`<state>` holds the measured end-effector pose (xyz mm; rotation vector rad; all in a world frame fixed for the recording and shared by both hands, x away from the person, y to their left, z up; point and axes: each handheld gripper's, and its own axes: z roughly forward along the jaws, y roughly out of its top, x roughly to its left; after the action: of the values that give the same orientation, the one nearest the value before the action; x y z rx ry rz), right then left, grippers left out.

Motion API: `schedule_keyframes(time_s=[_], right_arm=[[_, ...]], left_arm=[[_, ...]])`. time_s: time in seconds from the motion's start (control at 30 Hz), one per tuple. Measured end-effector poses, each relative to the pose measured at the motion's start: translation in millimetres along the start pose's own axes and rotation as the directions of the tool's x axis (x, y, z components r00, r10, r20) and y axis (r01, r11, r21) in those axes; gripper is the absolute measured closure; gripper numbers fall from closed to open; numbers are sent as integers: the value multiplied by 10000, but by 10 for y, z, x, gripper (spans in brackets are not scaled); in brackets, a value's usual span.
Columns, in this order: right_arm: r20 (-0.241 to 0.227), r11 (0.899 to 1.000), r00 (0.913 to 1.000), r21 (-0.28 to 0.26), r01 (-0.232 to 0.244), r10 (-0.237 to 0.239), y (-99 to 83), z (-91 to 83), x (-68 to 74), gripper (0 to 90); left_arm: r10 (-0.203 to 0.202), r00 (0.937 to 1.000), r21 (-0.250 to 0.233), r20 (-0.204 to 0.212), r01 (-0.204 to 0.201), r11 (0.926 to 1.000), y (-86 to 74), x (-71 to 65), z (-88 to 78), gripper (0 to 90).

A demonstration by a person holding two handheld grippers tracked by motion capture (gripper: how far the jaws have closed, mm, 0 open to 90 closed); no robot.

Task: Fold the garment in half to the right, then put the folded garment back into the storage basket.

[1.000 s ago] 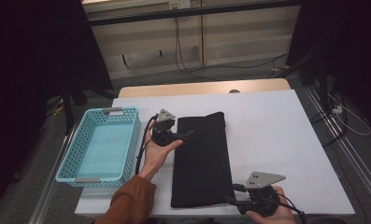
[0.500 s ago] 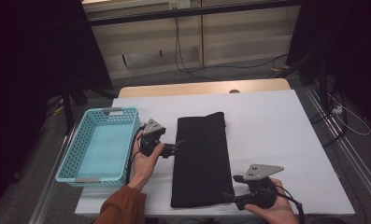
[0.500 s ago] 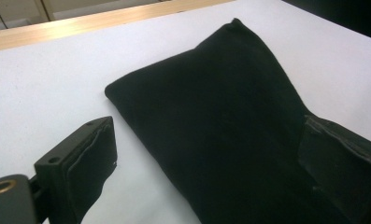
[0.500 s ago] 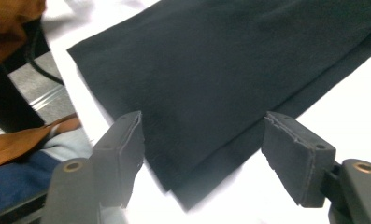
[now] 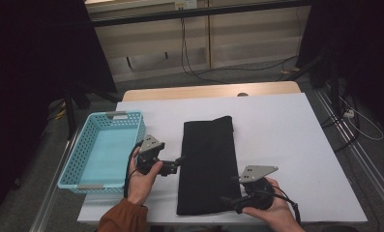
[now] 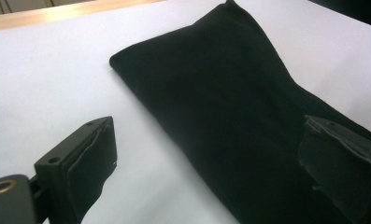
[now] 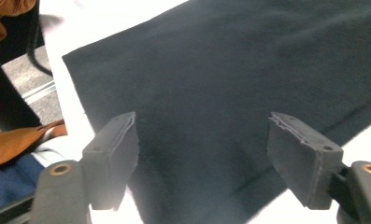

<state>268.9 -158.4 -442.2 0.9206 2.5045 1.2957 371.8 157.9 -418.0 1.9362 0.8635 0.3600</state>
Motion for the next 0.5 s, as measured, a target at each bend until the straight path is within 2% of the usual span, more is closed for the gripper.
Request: schedule_keyframes(time_s=[0.03, 0.07, 0.1, 0.2, 0.23, 0.33, 0.37, 0.4, 0.47, 0.5], right_arm=[[-133, 9998, 9997, -36, 190, -191, 18, 12, 22, 235], [-133, 9998, 9997, -36, 190, -191, 18, 12, 22, 235], [-351, 9995, 9989, -72, 305, -308, 45, 32, 41, 232], [-509, 9987, 9974, -4, 505, -505, 80, 66, 67, 233], [-614, 9978, 9959, 21, 659, -657, 120, 99, 103, 243], [-854, 9963, 9927, 36, 863, -857, 176, 158, 151, 273], [-979, 9957, 9910, 70, 925, -913, 192, 184, 161, 282], [-1050, 9950, 9898, 163, 981, -958, 208, 214, 177, 258], [-1172, 9927, 9867, 289, 1168, -1126, 228, 275, 207, 258], [-1204, 9921, 9858, 296, 1217, -1173, 234, 298, 225, 252]], left_arm=[[-192, 9998, 143, -2, 192, 9997, -24, -16, -49, 55], [-192, 9998, 143, -2, 192, 9997, -24, -16, -49, 54], [-18, 10000, 121, -65, 19, 9999, -48, -29, -95, 54], [-65, 9998, 112, -168, 66, 9999, -63, -38, -130, 55], [-139, 9999, 36, -35, 139, 9999, -77, -23, -160, 54], [-240, 9997, 11, -37, 240, 9997, -103, 5, -170, 54], [-406, 9992, -4, 8, 406, 9992, -115, 14, -164, 54], [-406, 9992, -4, 8, 406, 9992, -115, 14, -164, 56], [-907, 9944, -49, 548, 911, 9958, -131, 53, -152, 56], [-663, 9977, 6, 128, 663, 9978, -137, 47, -134, 57]])
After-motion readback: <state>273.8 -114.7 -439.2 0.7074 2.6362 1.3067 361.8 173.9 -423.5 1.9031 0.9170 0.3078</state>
